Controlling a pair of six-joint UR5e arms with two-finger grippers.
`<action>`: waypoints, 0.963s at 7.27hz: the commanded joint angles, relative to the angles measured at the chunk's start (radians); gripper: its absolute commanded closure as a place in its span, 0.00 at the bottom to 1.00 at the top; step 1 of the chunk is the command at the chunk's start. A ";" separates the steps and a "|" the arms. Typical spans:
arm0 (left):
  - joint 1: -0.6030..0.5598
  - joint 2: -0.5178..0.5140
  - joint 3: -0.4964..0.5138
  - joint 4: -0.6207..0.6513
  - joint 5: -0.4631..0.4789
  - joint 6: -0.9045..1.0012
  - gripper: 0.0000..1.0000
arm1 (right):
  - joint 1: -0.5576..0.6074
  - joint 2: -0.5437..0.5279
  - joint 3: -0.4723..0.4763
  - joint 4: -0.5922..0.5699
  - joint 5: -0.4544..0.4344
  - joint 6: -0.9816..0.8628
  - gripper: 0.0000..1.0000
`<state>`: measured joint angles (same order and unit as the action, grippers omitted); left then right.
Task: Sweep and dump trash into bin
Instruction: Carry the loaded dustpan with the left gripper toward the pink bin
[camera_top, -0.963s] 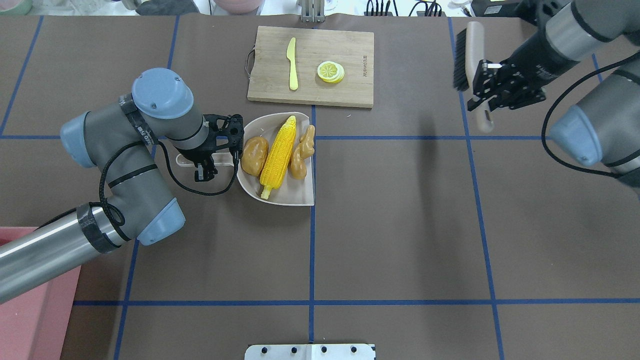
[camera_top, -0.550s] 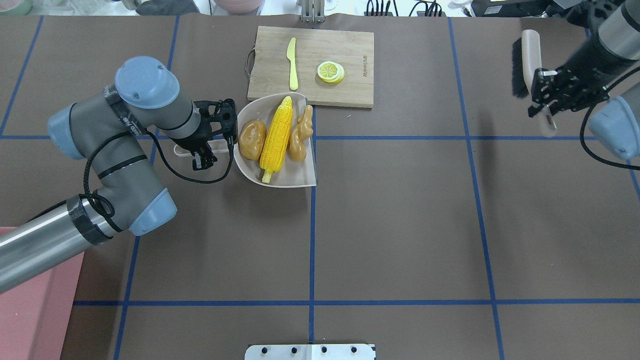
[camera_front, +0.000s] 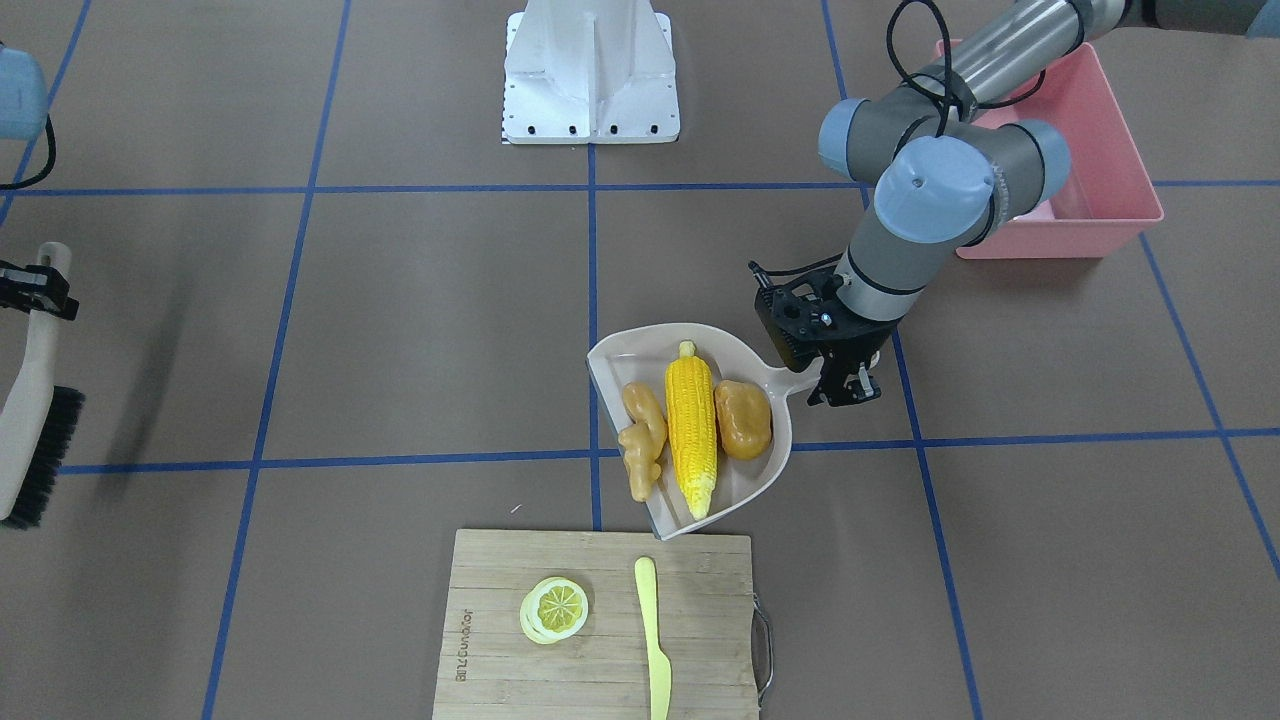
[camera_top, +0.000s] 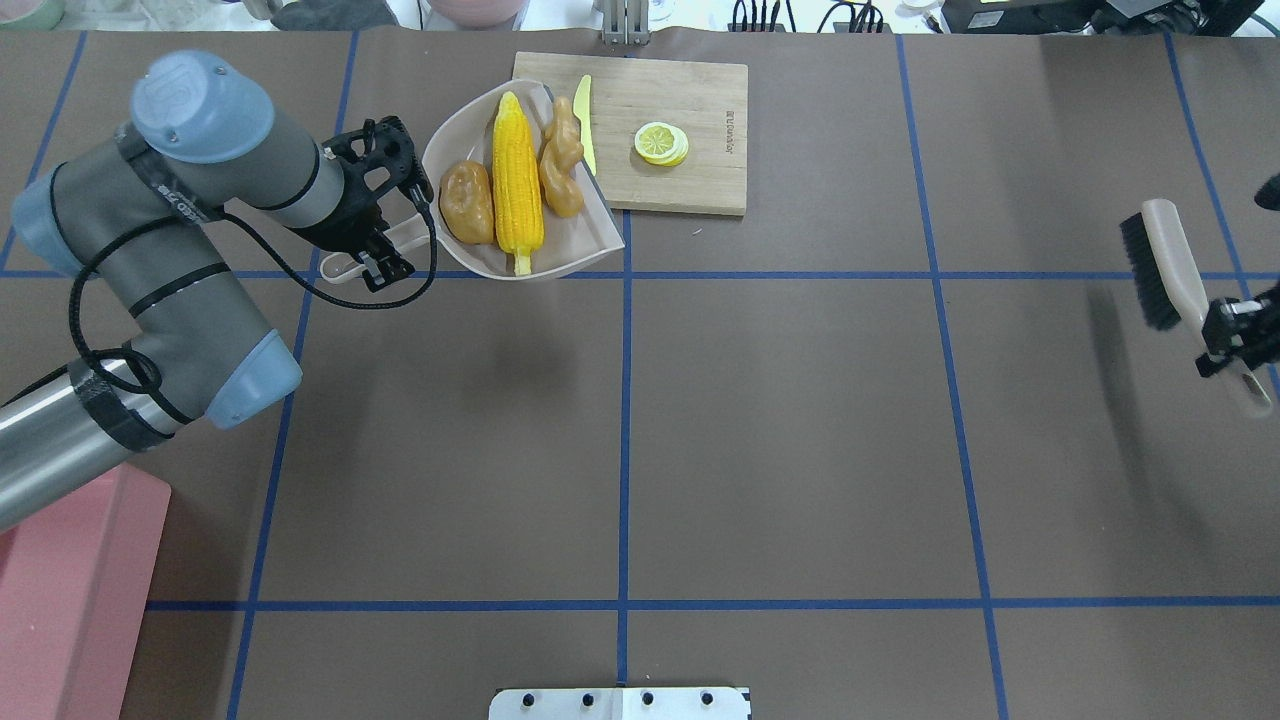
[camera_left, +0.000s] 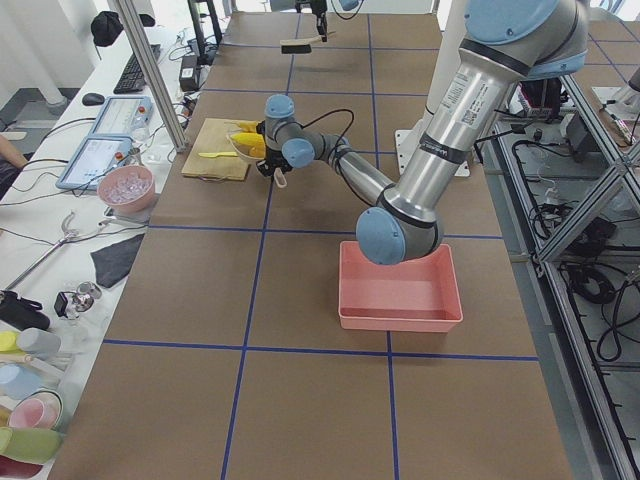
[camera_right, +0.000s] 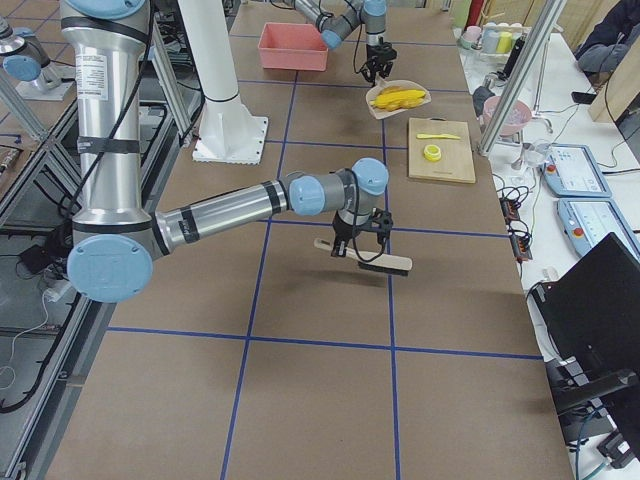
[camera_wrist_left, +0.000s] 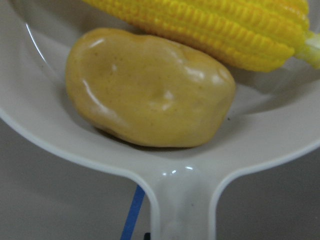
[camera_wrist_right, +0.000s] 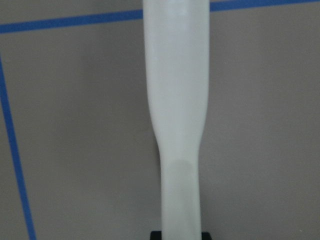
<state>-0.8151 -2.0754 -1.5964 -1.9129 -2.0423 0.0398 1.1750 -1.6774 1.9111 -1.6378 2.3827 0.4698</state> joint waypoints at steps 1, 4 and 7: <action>-0.051 0.050 -0.023 -0.058 -0.024 -0.095 1.00 | 0.000 -0.171 0.009 0.224 -0.003 -0.016 1.00; -0.145 0.149 -0.135 -0.057 -0.039 -0.151 1.00 | -0.012 -0.253 0.009 0.329 0.018 -0.007 1.00; -0.211 0.185 -0.165 -0.048 -0.084 -0.192 1.00 | -0.049 -0.266 -0.004 0.340 0.026 0.018 0.93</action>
<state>-0.9982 -1.9029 -1.7542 -1.9631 -2.1162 -0.1403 1.1411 -1.9396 1.9108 -1.3021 2.4079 0.4777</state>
